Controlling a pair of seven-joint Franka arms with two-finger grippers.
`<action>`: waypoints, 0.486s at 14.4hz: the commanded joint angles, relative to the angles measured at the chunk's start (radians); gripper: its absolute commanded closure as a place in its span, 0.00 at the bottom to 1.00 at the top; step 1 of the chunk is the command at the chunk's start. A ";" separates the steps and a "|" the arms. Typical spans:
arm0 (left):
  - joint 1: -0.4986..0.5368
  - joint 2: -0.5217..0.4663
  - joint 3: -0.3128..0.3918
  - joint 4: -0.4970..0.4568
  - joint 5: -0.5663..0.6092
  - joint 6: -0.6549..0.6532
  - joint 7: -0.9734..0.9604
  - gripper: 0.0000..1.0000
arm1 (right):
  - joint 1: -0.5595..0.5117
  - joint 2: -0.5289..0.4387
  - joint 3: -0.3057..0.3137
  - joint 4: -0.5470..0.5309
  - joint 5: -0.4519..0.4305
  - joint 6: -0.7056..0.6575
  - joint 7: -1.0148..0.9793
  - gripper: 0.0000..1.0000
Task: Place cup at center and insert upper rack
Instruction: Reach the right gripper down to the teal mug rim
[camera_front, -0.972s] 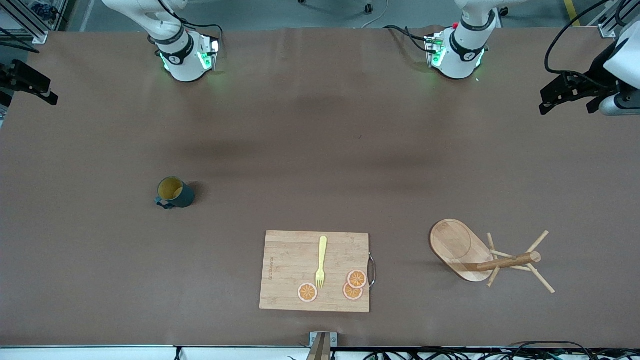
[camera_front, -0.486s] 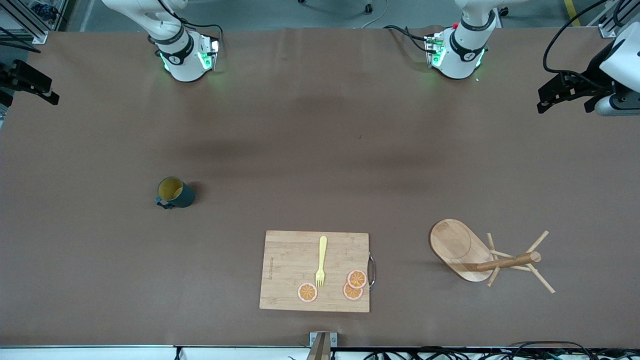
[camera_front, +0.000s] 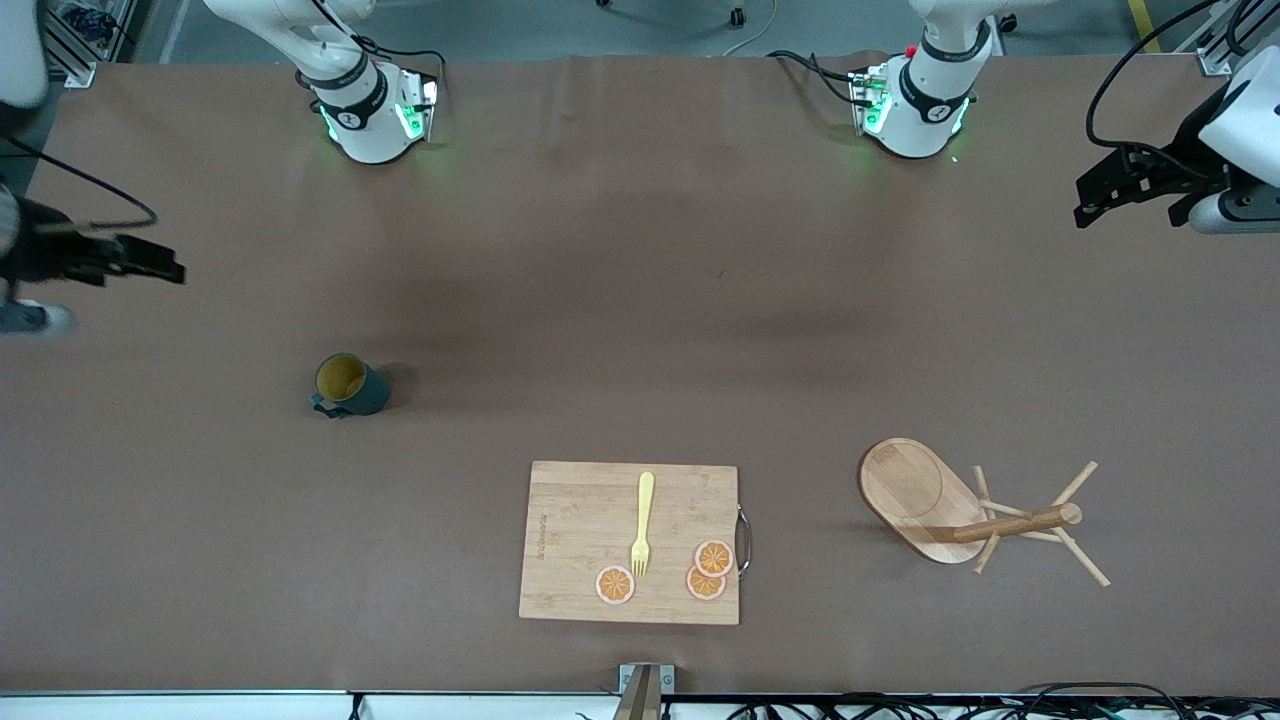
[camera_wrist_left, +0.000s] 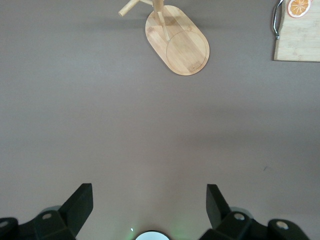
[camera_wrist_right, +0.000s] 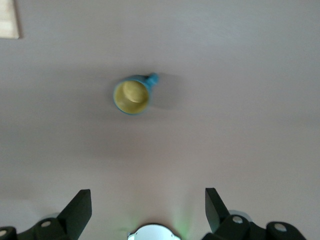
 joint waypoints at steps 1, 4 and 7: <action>0.006 0.011 -0.006 0.025 -0.004 -0.018 0.017 0.00 | 0.137 -0.014 0.010 -0.066 -0.002 0.093 -0.007 0.00; 0.008 0.013 -0.006 0.030 -0.004 -0.018 0.015 0.00 | 0.191 -0.010 0.014 -0.149 0.014 0.225 -0.027 0.00; 0.012 0.016 -0.005 0.028 -0.002 -0.018 0.017 0.00 | 0.170 0.007 0.011 -0.206 0.071 0.320 -0.265 0.00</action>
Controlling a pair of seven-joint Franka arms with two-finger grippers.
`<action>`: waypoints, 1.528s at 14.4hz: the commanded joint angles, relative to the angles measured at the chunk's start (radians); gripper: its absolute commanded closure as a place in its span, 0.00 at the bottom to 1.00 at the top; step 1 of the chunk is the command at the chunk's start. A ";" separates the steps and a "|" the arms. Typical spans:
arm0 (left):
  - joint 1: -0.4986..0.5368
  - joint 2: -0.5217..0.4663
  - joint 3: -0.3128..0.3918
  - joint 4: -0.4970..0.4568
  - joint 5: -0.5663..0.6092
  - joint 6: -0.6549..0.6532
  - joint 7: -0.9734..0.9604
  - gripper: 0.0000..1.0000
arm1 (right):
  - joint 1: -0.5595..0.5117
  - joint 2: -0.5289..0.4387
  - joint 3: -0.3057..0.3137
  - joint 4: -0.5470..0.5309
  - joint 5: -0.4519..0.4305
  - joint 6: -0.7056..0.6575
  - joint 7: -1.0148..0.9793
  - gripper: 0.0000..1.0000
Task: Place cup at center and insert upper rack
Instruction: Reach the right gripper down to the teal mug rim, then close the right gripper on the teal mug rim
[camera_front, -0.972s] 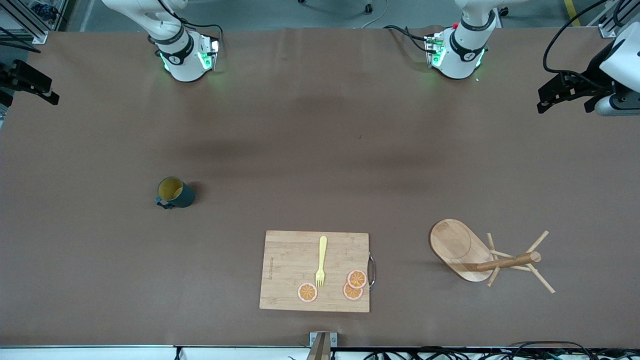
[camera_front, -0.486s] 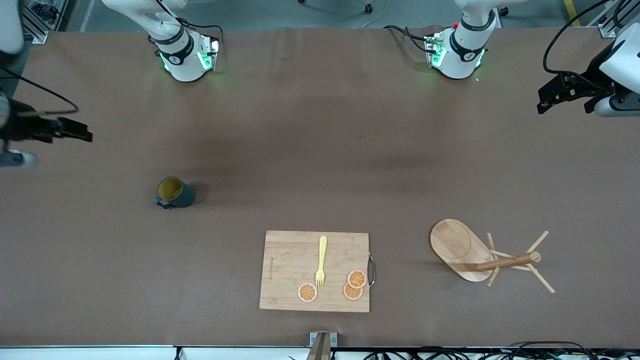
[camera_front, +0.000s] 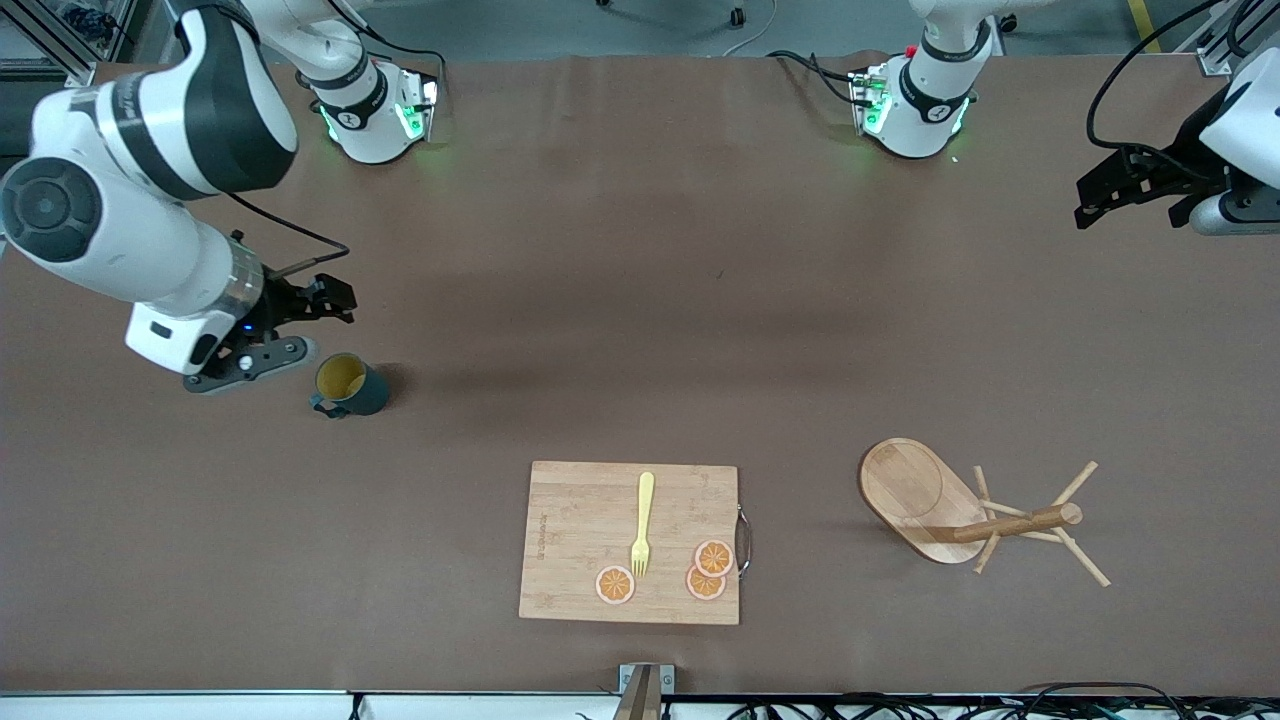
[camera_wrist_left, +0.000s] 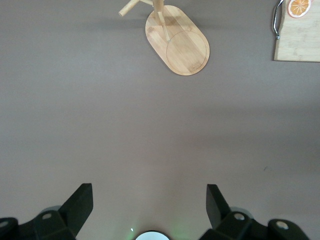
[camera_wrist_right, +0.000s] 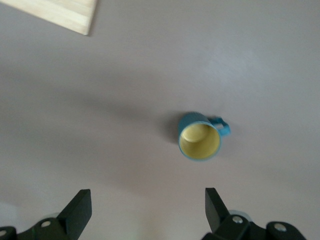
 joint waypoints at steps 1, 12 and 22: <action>0.011 0.016 -0.006 0.027 -0.002 -0.020 0.018 0.00 | -0.069 -0.006 -0.009 -0.085 0.059 0.093 -0.283 0.00; 0.014 0.021 0.003 0.029 -0.002 -0.018 0.016 0.00 | -0.171 0.160 -0.011 -0.263 0.090 0.521 -0.892 0.00; 0.008 0.027 0.003 0.024 0.001 -0.020 0.012 0.00 | -0.160 0.213 -0.011 -0.427 0.082 0.805 -0.958 0.09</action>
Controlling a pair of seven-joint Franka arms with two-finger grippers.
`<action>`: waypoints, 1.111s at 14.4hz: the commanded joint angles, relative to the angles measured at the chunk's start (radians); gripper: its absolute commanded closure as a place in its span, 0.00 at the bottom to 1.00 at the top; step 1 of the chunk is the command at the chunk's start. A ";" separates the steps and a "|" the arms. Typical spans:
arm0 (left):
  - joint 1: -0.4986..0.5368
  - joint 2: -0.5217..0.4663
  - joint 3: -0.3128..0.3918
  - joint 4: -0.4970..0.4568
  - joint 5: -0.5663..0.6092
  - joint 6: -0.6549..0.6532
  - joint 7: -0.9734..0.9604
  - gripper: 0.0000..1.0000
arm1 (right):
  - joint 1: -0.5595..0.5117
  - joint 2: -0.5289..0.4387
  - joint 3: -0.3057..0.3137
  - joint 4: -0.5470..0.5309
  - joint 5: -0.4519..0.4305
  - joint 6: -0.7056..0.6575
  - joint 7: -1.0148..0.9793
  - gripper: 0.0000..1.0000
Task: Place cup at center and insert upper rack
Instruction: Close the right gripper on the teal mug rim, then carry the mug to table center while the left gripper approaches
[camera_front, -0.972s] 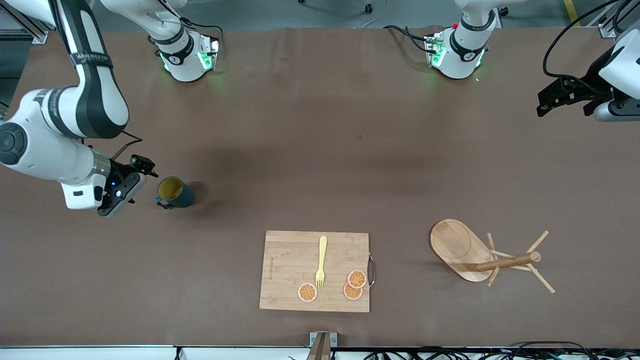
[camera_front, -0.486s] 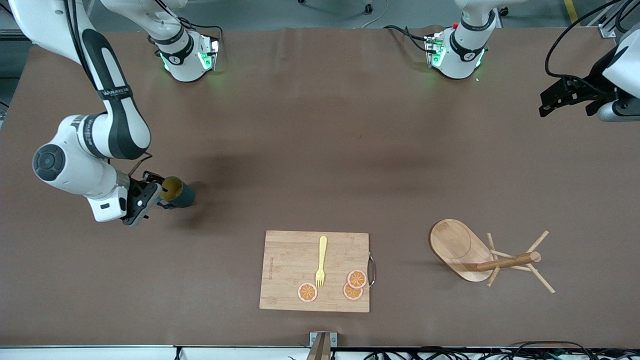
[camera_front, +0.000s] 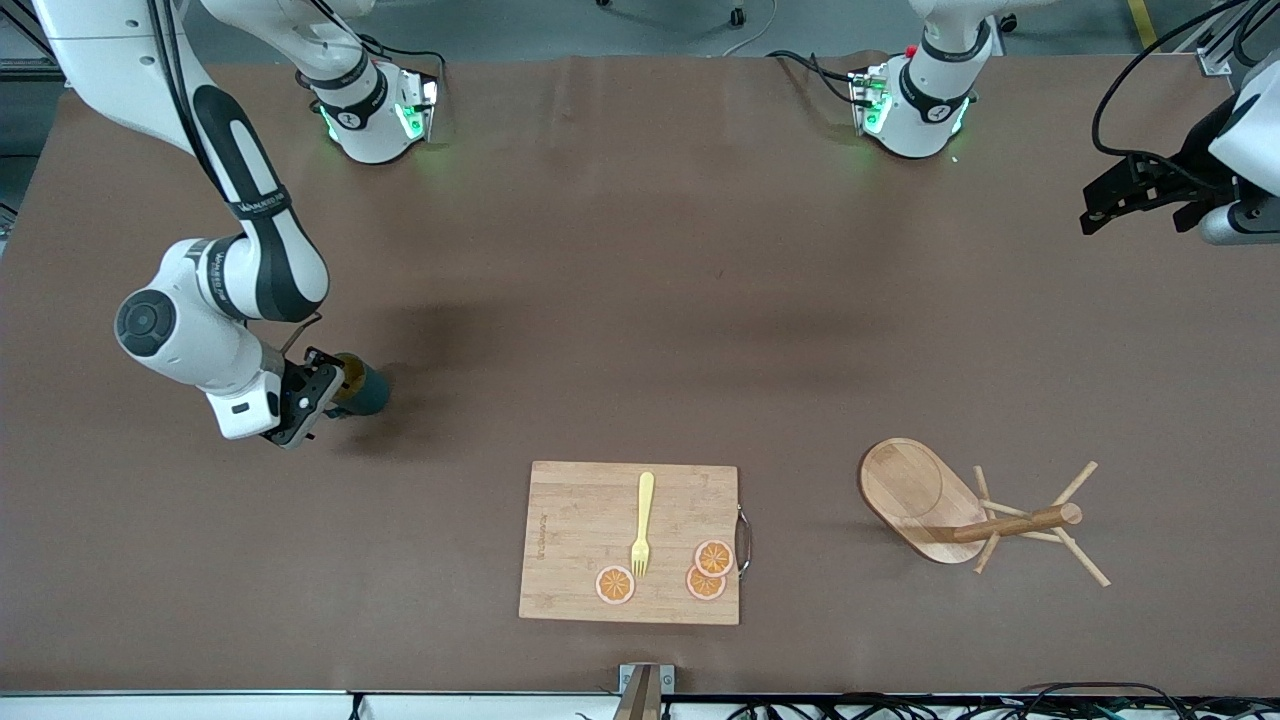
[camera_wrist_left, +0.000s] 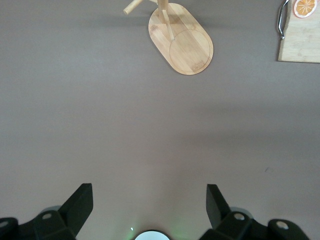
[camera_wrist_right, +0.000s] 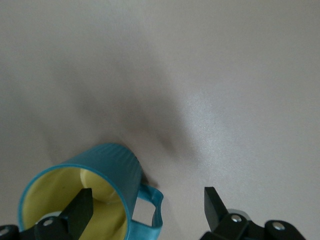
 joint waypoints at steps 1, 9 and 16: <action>0.003 0.012 -0.005 0.021 0.001 -0.027 0.012 0.00 | 0.004 -0.002 0.003 -0.043 0.016 0.059 -0.031 0.22; 0.006 0.010 -0.005 0.025 -0.001 -0.056 0.015 0.00 | 0.007 -0.019 0.005 -0.046 0.022 -0.022 0.003 1.00; 0.009 0.026 -0.004 0.027 -0.007 -0.049 0.018 0.00 | 0.120 -0.126 0.012 -0.029 0.022 -0.198 0.376 1.00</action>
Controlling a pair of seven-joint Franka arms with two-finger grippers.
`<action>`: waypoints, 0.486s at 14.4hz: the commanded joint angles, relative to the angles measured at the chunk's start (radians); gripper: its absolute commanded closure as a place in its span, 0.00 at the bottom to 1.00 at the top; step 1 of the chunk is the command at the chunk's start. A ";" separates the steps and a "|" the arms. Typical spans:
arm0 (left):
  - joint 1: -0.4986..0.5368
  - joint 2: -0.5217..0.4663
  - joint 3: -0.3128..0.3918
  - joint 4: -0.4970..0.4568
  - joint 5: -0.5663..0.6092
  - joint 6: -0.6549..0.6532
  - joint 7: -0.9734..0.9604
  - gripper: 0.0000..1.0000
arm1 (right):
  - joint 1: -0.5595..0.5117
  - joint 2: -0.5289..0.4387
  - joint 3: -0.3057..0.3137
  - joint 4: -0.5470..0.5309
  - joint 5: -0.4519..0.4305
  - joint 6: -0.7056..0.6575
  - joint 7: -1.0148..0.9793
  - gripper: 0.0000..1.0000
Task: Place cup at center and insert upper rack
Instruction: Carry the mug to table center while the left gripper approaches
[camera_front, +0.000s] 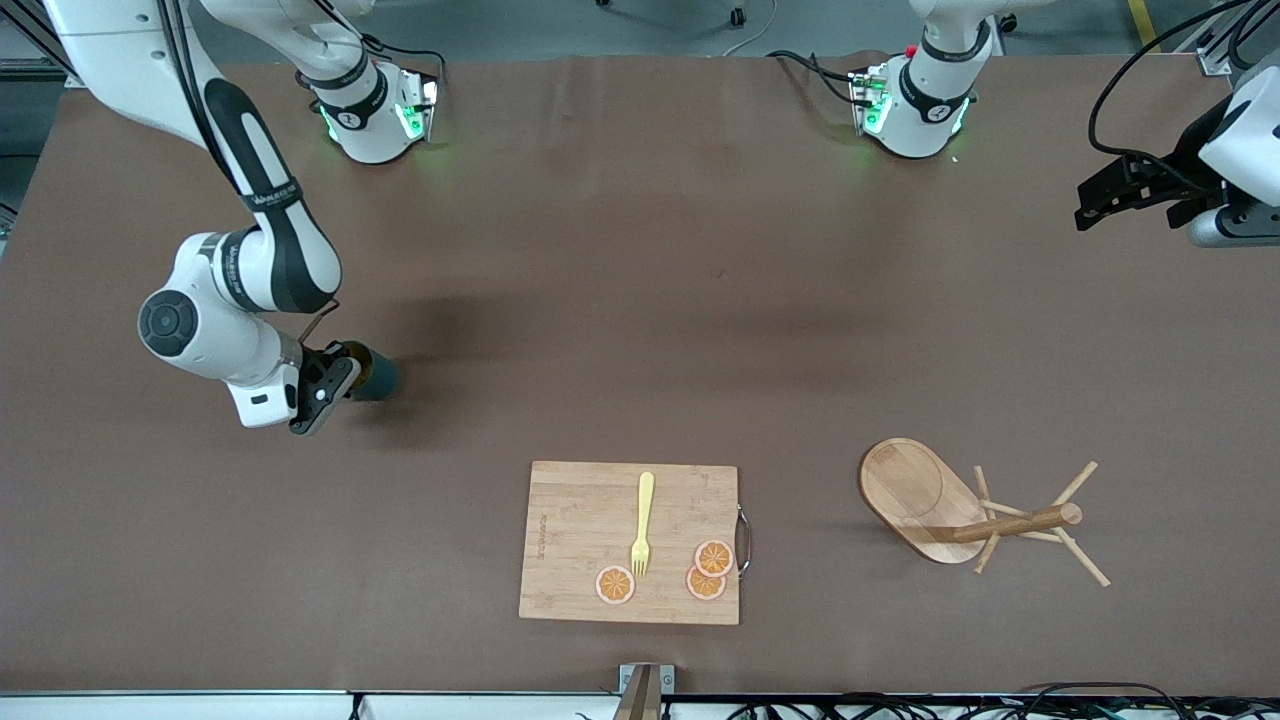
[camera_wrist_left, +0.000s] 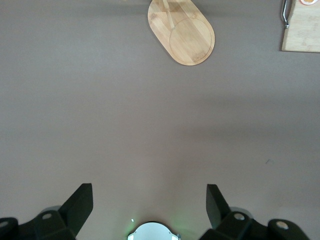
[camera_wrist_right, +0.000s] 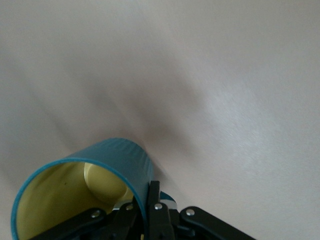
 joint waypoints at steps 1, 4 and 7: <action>0.009 0.018 -0.003 0.024 -0.007 -0.013 0.016 0.00 | 0.130 -0.093 -0.001 -0.022 0.019 -0.059 0.314 1.00; 0.008 0.020 -0.005 0.024 -0.007 -0.012 0.016 0.00 | 0.293 -0.118 0.001 -0.018 0.019 -0.056 0.765 1.00; 0.008 0.023 -0.005 0.023 -0.012 -0.009 0.016 0.00 | 0.451 -0.114 -0.001 0.005 0.020 -0.048 1.199 1.00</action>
